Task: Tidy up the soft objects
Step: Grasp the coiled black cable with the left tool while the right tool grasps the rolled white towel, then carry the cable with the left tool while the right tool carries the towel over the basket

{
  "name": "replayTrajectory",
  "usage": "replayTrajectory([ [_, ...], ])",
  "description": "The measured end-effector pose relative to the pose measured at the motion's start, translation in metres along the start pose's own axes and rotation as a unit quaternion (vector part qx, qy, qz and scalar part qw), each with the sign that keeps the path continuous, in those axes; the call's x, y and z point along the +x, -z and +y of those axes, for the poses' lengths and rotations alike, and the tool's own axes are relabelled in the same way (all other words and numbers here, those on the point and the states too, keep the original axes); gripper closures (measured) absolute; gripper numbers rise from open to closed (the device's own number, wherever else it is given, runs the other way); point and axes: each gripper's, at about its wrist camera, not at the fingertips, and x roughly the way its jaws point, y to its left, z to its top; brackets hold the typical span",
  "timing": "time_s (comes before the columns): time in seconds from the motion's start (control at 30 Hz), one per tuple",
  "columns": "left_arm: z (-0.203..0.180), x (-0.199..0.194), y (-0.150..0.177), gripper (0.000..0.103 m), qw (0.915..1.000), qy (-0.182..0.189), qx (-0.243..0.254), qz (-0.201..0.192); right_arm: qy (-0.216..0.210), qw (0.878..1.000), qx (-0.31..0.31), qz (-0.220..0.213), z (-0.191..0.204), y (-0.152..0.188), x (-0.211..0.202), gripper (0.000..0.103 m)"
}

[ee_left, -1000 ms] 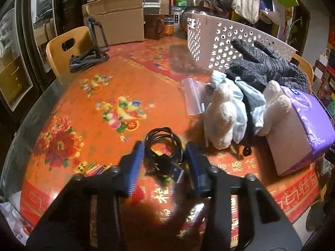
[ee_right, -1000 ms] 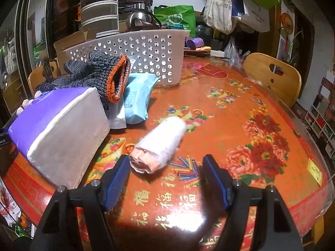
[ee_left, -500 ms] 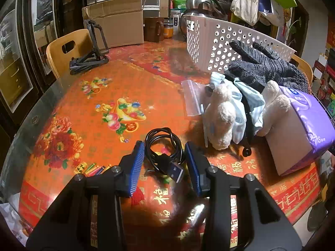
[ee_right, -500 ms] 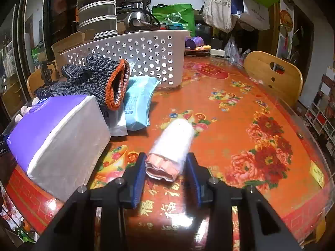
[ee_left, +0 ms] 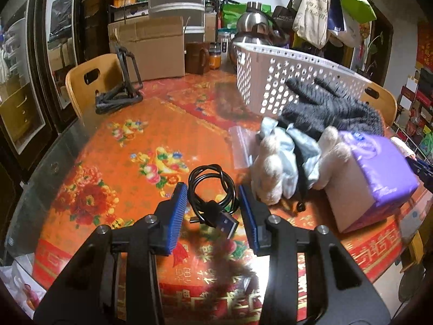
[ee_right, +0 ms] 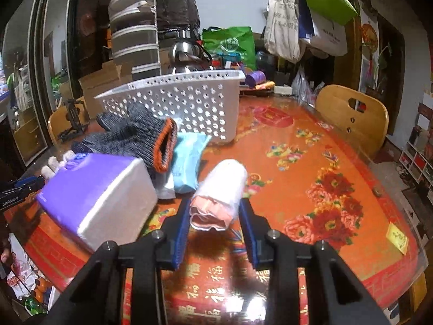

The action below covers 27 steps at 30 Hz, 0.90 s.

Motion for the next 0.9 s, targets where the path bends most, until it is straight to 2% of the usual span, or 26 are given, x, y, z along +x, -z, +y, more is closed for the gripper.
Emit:
replayTrajectory([
  [0.13,-0.006,-0.014,-0.013,0.066,0.9999,0.001,0.004,-0.011,-0.013,1.0,-0.008,-0.014,0.005,-0.013,-0.007,0.069],
  [0.3,-0.015,-0.025,-0.045,0.066,0.9996,0.007,0.012,-0.026,-0.023,0.999,-0.027,-0.033,0.01,-0.044,-0.009,0.069],
  [0.5,-0.028,-0.026,-0.111,0.066,0.9987,0.026,0.015,-0.041,-0.03,0.997,-0.051,-0.045,0.012,-0.105,0.009,0.069],
  [0.7,-0.055,0.005,-0.193,0.066,0.9982,0.049,0.023,-0.026,-0.033,0.997,-0.064,-0.037,0.013,-0.173,0.06,0.069],
  [0.9,-0.084,0.054,-0.259,0.066,0.9977,0.061,0.028,-0.002,-0.02,0.997,-0.079,-0.004,0.018,-0.211,0.113,0.069],
])
